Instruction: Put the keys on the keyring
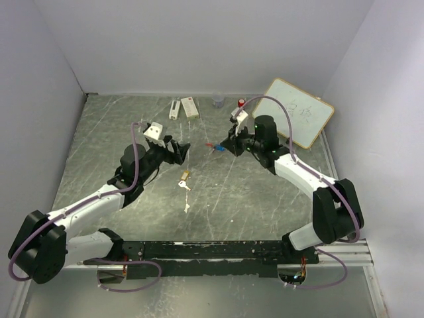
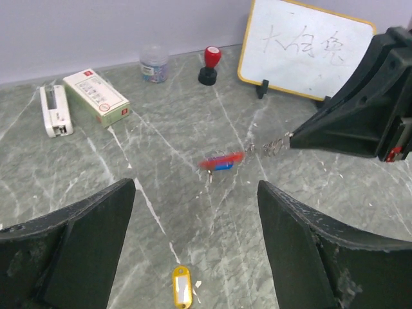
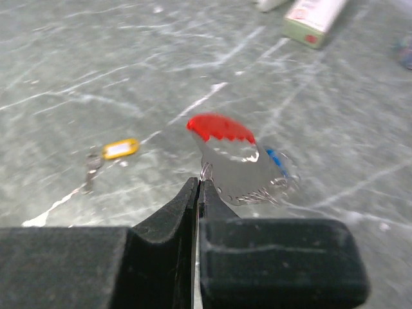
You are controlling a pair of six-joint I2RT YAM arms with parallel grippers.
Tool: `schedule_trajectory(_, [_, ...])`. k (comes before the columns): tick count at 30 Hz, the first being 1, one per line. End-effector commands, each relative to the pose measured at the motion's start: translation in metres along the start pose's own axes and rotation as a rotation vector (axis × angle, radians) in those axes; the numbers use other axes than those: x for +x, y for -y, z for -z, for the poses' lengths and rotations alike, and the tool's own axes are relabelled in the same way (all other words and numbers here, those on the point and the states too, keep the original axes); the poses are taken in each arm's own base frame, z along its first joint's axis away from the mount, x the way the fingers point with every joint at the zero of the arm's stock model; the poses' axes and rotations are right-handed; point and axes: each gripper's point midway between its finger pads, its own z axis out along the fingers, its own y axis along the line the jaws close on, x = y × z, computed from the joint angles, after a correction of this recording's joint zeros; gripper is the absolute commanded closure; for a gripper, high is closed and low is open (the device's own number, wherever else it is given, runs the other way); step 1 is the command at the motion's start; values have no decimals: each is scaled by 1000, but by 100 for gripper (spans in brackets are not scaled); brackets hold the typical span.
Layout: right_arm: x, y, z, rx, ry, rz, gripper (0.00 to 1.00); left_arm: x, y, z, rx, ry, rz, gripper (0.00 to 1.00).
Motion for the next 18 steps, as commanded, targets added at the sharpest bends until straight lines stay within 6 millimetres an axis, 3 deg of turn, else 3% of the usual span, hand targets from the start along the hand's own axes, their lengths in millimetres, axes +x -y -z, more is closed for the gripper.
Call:
schedule_trajectory(1, [-19, -47, 10, -276, 100, 74, 100, -19, 16, 2, 97, 58, -16, 13])
schedule_trajectory(12, [-36, -73, 31, -382, 222, 145, 100, -22, 25, 5, 148, 79, -21, 16])
schedule_trajectory(18, [-50, -76, 36, -381, 268, 143, 100, -22, 28, 5, 167, 83, -24, 17])
